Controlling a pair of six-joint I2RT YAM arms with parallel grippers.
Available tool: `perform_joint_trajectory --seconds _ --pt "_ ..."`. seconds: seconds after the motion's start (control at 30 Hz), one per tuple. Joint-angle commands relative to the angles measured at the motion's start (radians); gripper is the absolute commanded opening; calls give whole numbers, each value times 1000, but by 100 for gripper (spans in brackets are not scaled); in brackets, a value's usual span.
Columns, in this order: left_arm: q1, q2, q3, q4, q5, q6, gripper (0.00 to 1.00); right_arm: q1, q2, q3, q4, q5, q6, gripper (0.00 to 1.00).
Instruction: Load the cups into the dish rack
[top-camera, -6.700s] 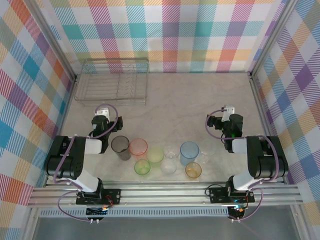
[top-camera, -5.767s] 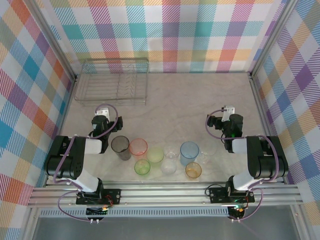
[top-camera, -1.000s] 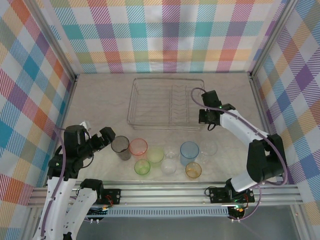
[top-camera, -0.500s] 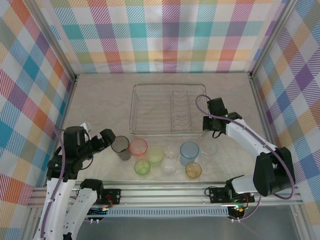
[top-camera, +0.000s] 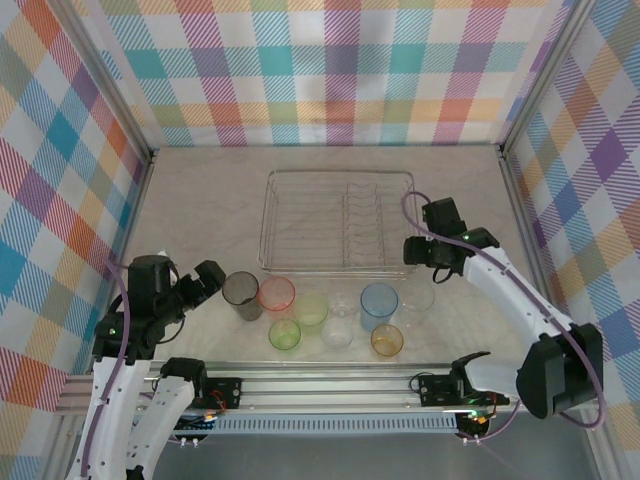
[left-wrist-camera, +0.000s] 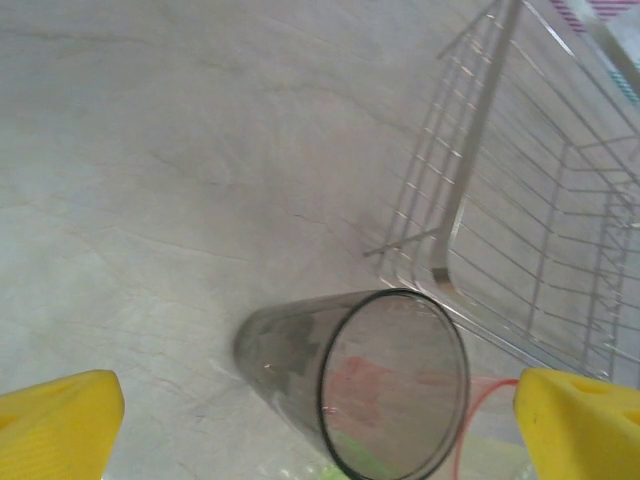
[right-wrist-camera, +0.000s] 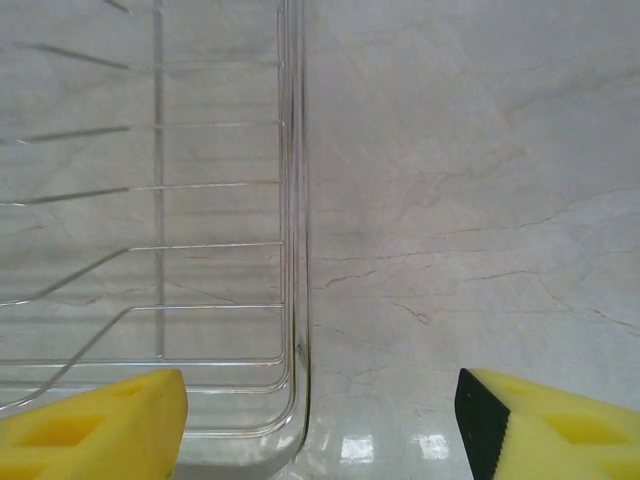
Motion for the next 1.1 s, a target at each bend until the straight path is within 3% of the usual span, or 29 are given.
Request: perform_joint_trajectory --seconds 0.0,0.2,0.43,0.73,0.9,1.07 --pt "-5 4 -7 -25 -57 -75 100 -3 -71 94 -111 -7 -7 72" --pt "-5 29 -20 18 -39 -116 100 -2 -145 209 -125 -249 3 65" --pt "-4 42 -1 19 -62 -102 100 67 -47 316 -18 -541 39 53" --pt "-4 18 -5 -15 -101 -89 100 308 261 523 -7 -577 -19 56" --pt "-3 -93 -87 42 -67 -205 100 408 429 633 15 -601 -62 57" --pt "-4 -218 -120 -4 -136 -274 100 505 599 792 -47 -578 -124 61"
